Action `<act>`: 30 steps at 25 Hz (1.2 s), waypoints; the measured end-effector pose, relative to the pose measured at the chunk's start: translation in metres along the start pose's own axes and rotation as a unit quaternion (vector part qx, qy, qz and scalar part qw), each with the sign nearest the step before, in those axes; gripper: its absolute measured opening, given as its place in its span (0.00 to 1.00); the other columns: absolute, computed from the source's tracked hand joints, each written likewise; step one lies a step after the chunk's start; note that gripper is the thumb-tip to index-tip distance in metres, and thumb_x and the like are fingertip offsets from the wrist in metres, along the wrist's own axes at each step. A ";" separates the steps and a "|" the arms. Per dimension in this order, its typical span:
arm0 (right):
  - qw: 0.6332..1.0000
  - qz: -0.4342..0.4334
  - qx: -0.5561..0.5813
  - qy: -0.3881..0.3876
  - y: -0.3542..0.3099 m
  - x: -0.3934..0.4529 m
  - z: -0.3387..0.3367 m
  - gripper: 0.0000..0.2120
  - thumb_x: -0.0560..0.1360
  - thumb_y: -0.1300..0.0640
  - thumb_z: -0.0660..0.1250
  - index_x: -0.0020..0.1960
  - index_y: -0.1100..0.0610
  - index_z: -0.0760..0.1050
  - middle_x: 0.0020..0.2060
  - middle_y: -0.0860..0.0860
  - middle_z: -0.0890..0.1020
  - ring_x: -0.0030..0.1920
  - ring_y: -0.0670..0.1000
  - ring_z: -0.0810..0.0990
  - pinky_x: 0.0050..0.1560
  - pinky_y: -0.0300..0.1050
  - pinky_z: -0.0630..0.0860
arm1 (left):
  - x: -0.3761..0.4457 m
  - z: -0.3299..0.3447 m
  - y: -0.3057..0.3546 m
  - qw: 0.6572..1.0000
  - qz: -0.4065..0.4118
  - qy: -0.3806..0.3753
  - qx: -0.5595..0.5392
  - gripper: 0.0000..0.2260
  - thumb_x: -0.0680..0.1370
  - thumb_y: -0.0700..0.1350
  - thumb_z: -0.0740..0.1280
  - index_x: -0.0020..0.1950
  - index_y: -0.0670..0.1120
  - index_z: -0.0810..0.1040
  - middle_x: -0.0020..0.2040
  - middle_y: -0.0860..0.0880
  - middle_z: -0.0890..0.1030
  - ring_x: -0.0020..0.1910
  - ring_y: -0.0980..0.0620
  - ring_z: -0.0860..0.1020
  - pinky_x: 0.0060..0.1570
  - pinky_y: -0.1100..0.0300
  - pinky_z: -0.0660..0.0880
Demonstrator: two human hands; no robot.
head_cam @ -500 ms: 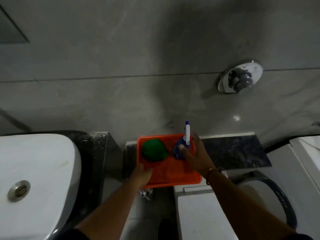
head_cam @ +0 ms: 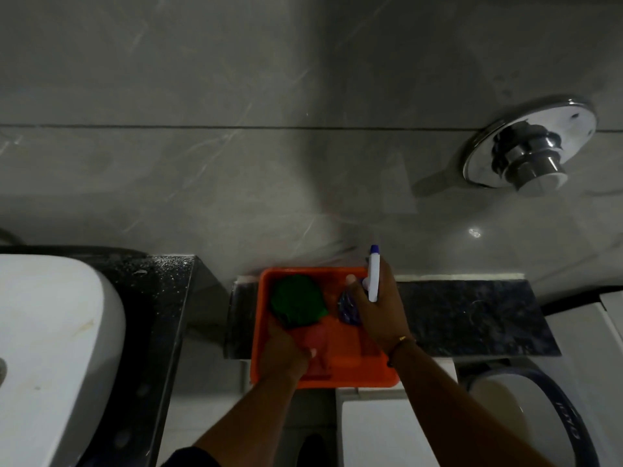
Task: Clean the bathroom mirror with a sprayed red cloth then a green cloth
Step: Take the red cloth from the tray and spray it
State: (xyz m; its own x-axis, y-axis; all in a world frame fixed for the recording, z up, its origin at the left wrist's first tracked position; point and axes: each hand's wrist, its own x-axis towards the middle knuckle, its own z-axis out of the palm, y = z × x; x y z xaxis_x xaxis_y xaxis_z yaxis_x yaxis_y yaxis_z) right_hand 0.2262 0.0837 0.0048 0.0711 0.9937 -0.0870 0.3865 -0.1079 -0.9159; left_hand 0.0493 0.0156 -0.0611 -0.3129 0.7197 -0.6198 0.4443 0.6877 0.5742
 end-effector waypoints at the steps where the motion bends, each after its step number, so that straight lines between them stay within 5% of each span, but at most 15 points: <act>1: 1.000 -0.001 0.000 0.002 0.000 0.002 0.001 0.25 0.81 0.54 0.70 0.75 0.50 0.65 0.51 0.47 0.79 0.50 0.39 0.79 0.50 0.27 0.73 | 0.003 -0.001 0.002 1.000 0.006 -0.012 -0.024 0.53 0.69 0.47 0.82 0.84 0.52 0.51 0.72 0.46 0.75 0.66 0.41 0.79 0.65 0.47 0.77; 4: 1.000 -0.010 -0.010 0.019 0.005 0.007 0.003 0.24 0.82 0.58 0.69 0.74 0.48 0.66 0.56 0.41 0.77 0.54 0.30 0.76 0.52 0.22 0.70 | 0.001 -0.010 0.008 0.995 -0.011 -0.059 -0.082 0.41 0.70 0.47 0.82 0.78 0.51 0.64 0.72 0.46 0.74 0.65 0.42 0.76 0.66 0.44 0.75; 7: 0.999 -0.016 -0.010 0.043 0.010 0.009 0.007 0.19 0.83 0.57 0.66 0.73 0.48 0.69 0.61 0.46 0.78 0.58 0.35 0.76 0.60 0.32 0.70 | -0.015 -0.029 0.011 0.975 -0.035 -0.137 -0.170 0.28 0.74 0.49 0.78 0.71 0.54 0.71 0.67 0.48 0.76 0.60 0.45 0.77 0.59 0.47 0.77; 12: 0.997 -0.017 0.078 0.024 -0.010 0.000 0.002 0.04 0.85 0.50 0.63 0.59 0.43 0.74 0.50 0.53 0.80 0.51 0.49 0.81 0.56 0.49 0.80 | -0.046 -0.061 0.015 0.919 -0.028 -0.188 -0.345 0.34 0.69 0.54 0.82 0.73 0.56 0.73 0.67 0.46 0.81 0.64 0.40 0.81 0.63 0.36 0.79; 15: 0.994 -0.044 0.100 -0.023 -0.031 -0.016 -0.008 0.20 0.82 0.38 0.63 0.54 0.55 0.76 0.40 0.59 0.79 0.42 0.60 0.81 0.47 0.54 0.82 | -0.066 -0.087 0.037 0.910 0.037 -0.199 -0.361 0.46 0.54 0.62 0.86 0.70 0.55 0.76 0.61 0.46 0.87 0.58 0.42 0.86 0.57 0.41 0.83; 18: 0.983 -0.094 0.119 -0.107 -0.068 -0.035 -0.019 0.16 0.83 0.45 0.63 0.56 0.59 0.77 0.40 0.54 0.80 0.40 0.54 0.81 0.43 0.46 0.80 | -0.082 -0.115 0.066 0.902 0.116 -0.208 -0.360 0.39 0.61 0.59 0.83 0.70 0.52 0.78 0.62 0.43 0.86 0.60 0.39 0.85 0.60 0.37 0.81; 21: 0.971 -0.118 0.161 -0.135 -0.107 -0.050 -0.028 0.20 0.82 0.38 0.63 0.53 0.56 0.77 0.40 0.55 0.79 0.41 0.59 0.80 0.41 0.54 0.80 | -0.094 -0.137 0.095 0.875 0.154 -0.170 -0.426 0.34 0.62 0.53 0.85 0.66 0.46 0.82 0.60 0.37 0.86 0.59 0.35 0.85 0.57 0.42 0.82; 25: 0.954 -0.051 0.244 -0.167 -0.151 -0.058 -0.029 0.23 0.81 0.44 0.69 0.65 0.60 0.78 0.57 0.59 0.85 0.58 0.62 0.84 0.57 0.61 0.83 | -0.119 -0.161 0.124 0.815 0.115 -0.198 -0.532 0.36 0.64 0.48 0.83 0.70 0.41 0.79 0.64 0.33 0.83 0.63 0.34 0.83 0.57 0.42 0.83; 28: 0.970 -0.094 0.190 -0.123 -0.180 -0.061 -0.033 0.23 0.82 0.41 0.66 0.60 0.62 0.79 0.48 0.62 0.83 0.50 0.62 0.83 0.53 0.64 0.82 | -0.150 -0.179 0.137 0.769 0.070 -0.225 -0.594 0.27 0.73 0.43 0.77 0.71 0.40 0.78 0.65 0.34 0.83 0.65 0.35 0.82 0.63 0.41 0.79; 30: 0.975 -0.145 0.140 -0.093 -0.195 -0.066 -0.042 0.20 0.82 0.41 0.64 0.57 0.59 0.79 0.43 0.60 0.81 0.46 0.52 0.82 0.48 0.51 0.81 | -0.167 -0.194 0.142 0.739 0.038 -0.215 -0.637 0.23 0.75 0.45 0.72 0.70 0.41 0.78 0.64 0.36 0.85 0.65 0.35 0.81 0.63 0.41 0.78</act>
State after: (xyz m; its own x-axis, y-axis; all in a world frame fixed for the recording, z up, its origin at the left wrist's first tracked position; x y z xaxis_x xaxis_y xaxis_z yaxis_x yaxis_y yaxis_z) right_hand 0.1848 0.0380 0.2052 -0.1813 0.9725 0.1459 0.0976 0.1654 -0.9814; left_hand 0.0015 0.0112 0.2278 0.0907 0.8520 -0.5156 -0.7901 0.3767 0.4835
